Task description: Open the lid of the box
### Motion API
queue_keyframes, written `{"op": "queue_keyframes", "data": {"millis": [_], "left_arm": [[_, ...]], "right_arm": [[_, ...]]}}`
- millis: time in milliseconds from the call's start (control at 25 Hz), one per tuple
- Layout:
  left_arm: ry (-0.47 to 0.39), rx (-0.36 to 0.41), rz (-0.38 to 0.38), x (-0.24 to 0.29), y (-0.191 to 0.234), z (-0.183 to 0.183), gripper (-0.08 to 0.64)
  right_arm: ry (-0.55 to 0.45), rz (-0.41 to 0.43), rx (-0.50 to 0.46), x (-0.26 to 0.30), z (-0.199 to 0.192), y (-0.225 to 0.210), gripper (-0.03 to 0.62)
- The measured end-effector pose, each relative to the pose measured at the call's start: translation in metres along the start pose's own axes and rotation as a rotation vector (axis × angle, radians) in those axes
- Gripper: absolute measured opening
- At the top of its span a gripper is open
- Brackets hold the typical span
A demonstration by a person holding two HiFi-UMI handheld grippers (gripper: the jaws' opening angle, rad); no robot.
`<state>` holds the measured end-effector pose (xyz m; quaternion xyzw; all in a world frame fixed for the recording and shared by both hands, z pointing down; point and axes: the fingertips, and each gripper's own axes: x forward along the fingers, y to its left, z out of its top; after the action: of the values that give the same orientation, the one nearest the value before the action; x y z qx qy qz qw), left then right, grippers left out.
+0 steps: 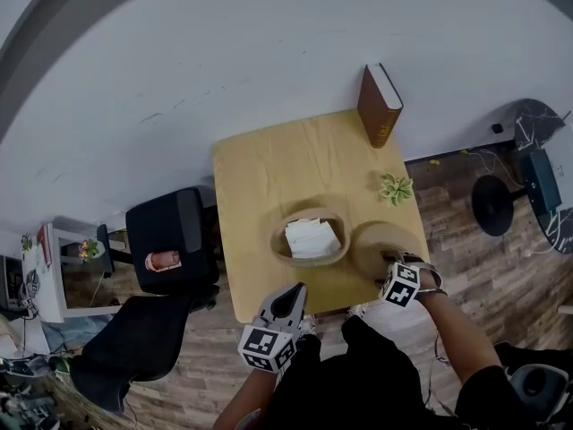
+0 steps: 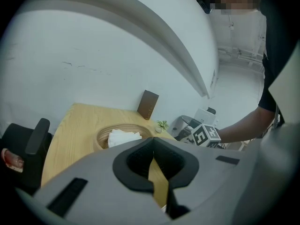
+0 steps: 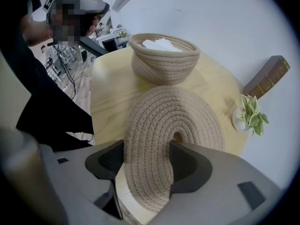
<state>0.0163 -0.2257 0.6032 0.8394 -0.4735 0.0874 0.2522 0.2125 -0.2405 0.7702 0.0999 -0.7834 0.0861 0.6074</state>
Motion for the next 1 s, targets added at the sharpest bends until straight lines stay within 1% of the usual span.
{"op": "queue_keyframes", "data": {"millis": [80, 160, 320, 360, 440, 600, 680, 760, 800, 880, 960, 1000], "left_arm": [[0.000, 0.005, -0.001, -0.001, 0.000, -0.001, 0.018], [-0.003, 0.012, -0.001, -0.002, 0.001, 0.000, 0.018], [-0.024, 0.022, -0.003, -0.006, 0.000, 0.008, 0.018], [-0.032, 0.028, -0.005, -0.008, 0.000, 0.012, 0.018], [-0.051, 0.041, -0.012, -0.009, -0.001, 0.021, 0.018], [-0.085, 0.064, -0.030, -0.013, -0.008, 0.035, 0.018], [-0.093, 0.070, -0.039, -0.016, -0.013, 0.041, 0.018], [-0.117, 0.082, -0.048, -0.019, -0.018, 0.049, 0.018], [-0.131, 0.092, -0.054, -0.021, -0.020, 0.054, 0.018], [-0.149, 0.122, -0.063, -0.026, -0.025, 0.063, 0.018], [-0.168, 0.155, -0.064, -0.030, -0.028, 0.070, 0.018], [-0.176, 0.166, -0.060, -0.032, -0.029, 0.074, 0.018]], "right_arm": [[-0.003, -0.007, 0.004, 0.000, 0.000, 0.000, 0.322], [-0.022, -0.031, 0.018, -0.006, 0.003, -0.003, 0.341], [-0.123, -0.115, 0.086, -0.044, 0.024, -0.006, 0.326], [-0.157, -0.149, 0.096, -0.058, 0.033, -0.008, 0.311], [-0.233, -0.222, 0.108, -0.088, 0.053, -0.013, 0.260], [-0.398, -0.349, 0.128, -0.147, 0.099, -0.016, 0.216], [-0.495, -0.412, 0.146, -0.177, 0.120, -0.016, 0.191], [-0.599, -0.477, 0.164, -0.206, 0.137, -0.015, 0.140], [-0.643, -0.505, 0.171, -0.219, 0.143, -0.014, 0.129], [-0.708, -0.539, 0.182, -0.239, 0.154, -0.010, 0.104], [-0.761, -0.550, 0.195, -0.254, 0.163, -0.006, 0.080], [-0.793, -0.556, 0.203, -0.260, 0.166, -0.004, 0.057]]}}
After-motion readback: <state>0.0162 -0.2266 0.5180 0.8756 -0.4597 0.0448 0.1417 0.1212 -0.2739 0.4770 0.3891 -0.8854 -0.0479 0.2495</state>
